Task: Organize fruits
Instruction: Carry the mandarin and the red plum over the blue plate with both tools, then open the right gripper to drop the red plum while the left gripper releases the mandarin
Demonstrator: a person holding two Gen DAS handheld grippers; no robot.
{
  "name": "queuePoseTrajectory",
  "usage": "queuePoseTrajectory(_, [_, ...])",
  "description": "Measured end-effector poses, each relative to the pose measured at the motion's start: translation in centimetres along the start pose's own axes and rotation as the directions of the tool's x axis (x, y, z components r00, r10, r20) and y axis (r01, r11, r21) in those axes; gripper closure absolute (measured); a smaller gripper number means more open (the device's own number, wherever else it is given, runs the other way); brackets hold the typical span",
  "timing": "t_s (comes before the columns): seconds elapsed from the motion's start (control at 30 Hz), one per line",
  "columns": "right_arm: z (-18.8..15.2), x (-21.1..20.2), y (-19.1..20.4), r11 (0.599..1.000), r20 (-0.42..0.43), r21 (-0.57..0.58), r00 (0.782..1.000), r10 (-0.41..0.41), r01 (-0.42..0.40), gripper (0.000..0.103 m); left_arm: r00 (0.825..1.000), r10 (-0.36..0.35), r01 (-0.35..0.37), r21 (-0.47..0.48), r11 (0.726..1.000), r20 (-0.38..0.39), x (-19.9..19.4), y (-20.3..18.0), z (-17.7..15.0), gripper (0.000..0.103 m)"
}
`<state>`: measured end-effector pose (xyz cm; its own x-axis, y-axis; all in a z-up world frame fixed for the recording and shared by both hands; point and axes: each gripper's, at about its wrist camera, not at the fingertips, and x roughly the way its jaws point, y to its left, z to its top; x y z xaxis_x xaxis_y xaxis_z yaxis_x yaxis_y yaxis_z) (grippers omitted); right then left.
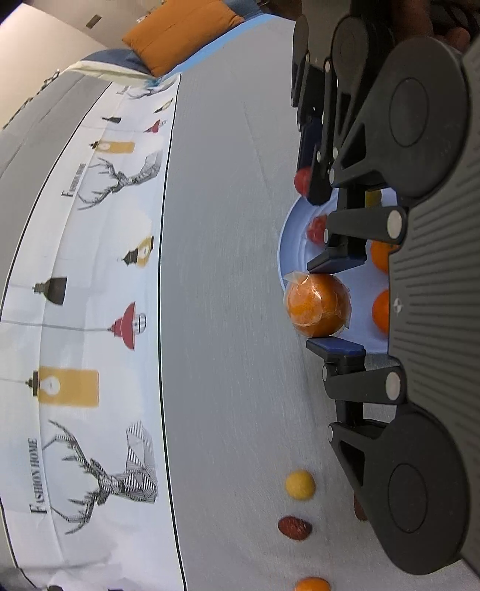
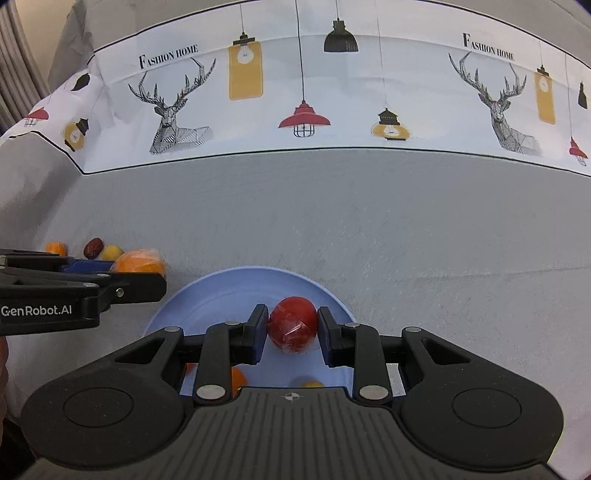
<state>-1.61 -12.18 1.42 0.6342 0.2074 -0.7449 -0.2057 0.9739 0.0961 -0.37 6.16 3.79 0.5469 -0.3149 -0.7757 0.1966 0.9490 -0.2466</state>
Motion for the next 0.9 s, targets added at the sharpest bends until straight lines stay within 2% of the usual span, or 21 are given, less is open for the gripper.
queuePoseTrajectory(0.3, [-0.8,0.7,-0.3,1.000,-0.053,-0.021,0.998,-0.016,0.015,0.073,1.000,-0.002,0.002,0.034,0.999,0.001,0.6,-1.1,0.0,0.062])
queuePoseTrajectory(0.9, [-1.1,1.2,-0.1,0.999,-0.073,-0.039,0.997,-0.011,0.009,0.073,1.000,0.004,-0.004,0.041,0.999,0.016,0.5,-1.3,-0.1,0.062])
